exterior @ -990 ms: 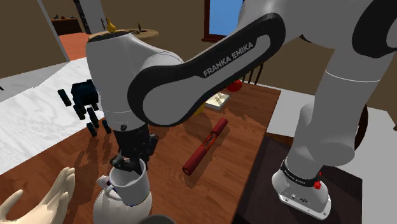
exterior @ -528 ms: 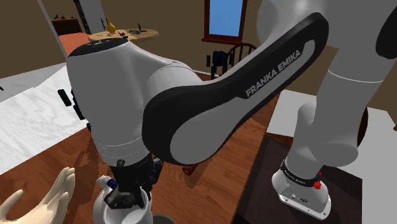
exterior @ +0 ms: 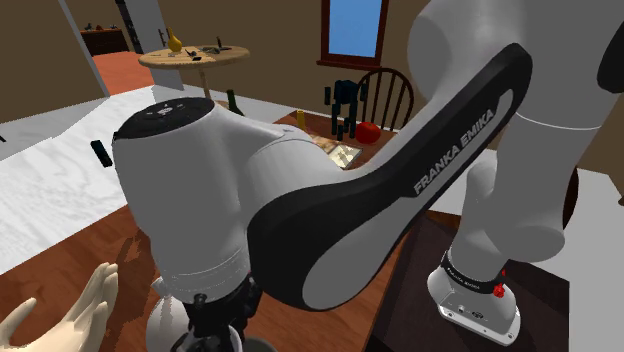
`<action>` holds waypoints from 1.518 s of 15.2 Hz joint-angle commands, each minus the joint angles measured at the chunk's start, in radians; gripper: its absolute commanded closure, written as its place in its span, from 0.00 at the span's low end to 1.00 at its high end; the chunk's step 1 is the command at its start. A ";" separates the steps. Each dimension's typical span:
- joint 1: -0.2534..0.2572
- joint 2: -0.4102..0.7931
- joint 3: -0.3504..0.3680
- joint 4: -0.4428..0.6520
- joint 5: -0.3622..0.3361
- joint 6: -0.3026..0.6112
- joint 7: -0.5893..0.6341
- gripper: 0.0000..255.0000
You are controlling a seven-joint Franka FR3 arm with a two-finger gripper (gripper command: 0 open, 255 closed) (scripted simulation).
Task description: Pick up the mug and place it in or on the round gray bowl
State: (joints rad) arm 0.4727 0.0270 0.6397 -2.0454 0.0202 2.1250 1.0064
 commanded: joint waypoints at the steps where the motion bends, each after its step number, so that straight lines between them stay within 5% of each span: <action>1: 0.002 0.014 0.001 -0.016 -0.010 0.028 0.007 1.00; 11: 0.013 0.093 -0.003 -0.088 -0.071 0.163 0.047 1.00; 19: 0.013 0.093 -0.004 -0.088 -0.071 0.163 0.047 1.00; 20: 0.013 0.093 -0.004 -0.088 -0.071 0.163 0.047 0.00; 23: 0.013 0.093 -0.003 -0.088 -0.071 0.163 0.047 0.00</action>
State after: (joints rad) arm 0.4856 0.1201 0.6362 -2.1330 -0.0509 2.2881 1.0534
